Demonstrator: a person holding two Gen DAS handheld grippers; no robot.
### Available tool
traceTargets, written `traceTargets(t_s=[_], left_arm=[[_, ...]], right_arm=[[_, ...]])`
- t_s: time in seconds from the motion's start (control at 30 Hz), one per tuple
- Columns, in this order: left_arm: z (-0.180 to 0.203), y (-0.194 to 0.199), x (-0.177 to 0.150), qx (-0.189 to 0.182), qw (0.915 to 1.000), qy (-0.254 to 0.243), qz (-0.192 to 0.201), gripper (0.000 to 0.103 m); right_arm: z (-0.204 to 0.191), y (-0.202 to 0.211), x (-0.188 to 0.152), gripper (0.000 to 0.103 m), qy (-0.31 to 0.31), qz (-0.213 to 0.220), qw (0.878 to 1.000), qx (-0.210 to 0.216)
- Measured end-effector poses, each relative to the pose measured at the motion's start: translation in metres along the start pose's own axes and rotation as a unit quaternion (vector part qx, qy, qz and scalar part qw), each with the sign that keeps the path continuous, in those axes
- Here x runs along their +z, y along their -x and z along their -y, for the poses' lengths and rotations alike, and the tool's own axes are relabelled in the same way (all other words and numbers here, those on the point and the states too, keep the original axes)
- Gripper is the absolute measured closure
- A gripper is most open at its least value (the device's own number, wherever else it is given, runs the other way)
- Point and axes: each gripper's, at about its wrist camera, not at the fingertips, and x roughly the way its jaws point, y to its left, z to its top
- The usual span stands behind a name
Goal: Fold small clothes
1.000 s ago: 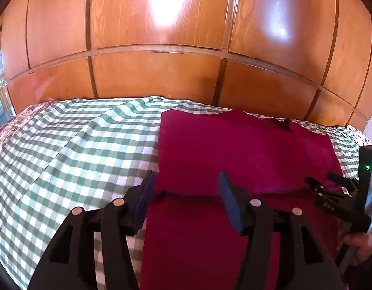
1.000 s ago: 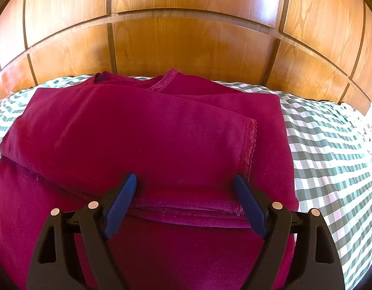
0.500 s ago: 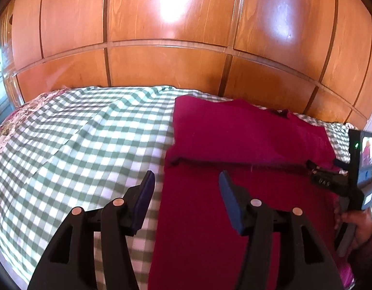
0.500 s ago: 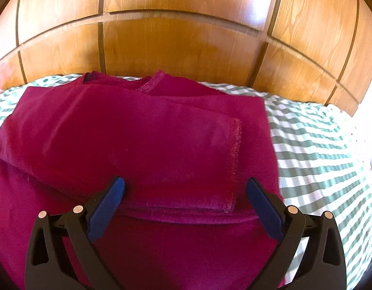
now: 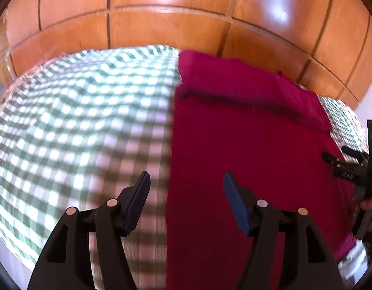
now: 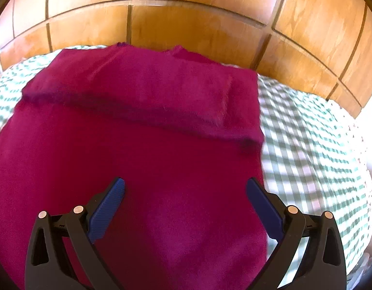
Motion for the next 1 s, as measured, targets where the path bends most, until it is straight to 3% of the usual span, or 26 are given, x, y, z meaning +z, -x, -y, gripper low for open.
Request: traceTargets(t_s=[0.17,0.23,0.57,0.67,0.7,0.73,0.77,0.8,0.83,1.0], left_arm=[[-0.010,0.013,-0.027,-0.046,0.9986,-0.007,-0.024,0.042],[-0.010,0.020,-0.037,-0.068,0.9972,-0.012,-0.031,0.047],[-0.002,0.032,-0.068,-0.098,0.9910,-0.056,-0.072,0.061],[0.000,0.034,-0.075,-0.102,0.9896,-0.064,-0.079,0.078],[0.001,0.034,-0.076,-0.103,0.9894,-0.065,-0.079,0.086],[0.001,0.035,-0.076,-0.106,0.9891,-0.065,-0.079,0.088],[0.001,0.037,-0.074,-0.112,0.9888,-0.063,-0.076,0.090],[-0.001,0.037,-0.070,-0.119,0.9883,-0.058,-0.075,0.091],[-0.002,0.039,-0.067,-0.128,0.9877,-0.051,-0.074,0.091],[-0.014,0.050,-0.037,-0.215,0.9754,0.005,-0.050,0.091]], right_arm=[[0.027,0.026,-0.037,0.004,-0.024,-0.020,0.999,0.014],[0.035,0.033,-0.054,0.004,-0.027,-0.032,0.999,0.013],[0.052,0.081,-0.137,0.007,-0.103,-0.076,0.988,0.086],[0.042,0.090,-0.147,0.024,-0.093,-0.089,0.986,0.108],[0.038,0.092,-0.149,0.038,-0.082,-0.091,0.987,0.107],[0.037,0.092,-0.149,0.054,-0.071,-0.092,0.987,0.109],[0.038,0.093,-0.147,0.063,-0.074,-0.093,0.986,0.119],[0.040,0.094,-0.144,0.080,-0.081,-0.093,0.984,0.129],[0.042,0.096,-0.140,0.090,-0.090,-0.089,0.982,0.142],[0.058,0.101,-0.112,0.091,-0.145,-0.049,0.969,0.192]])
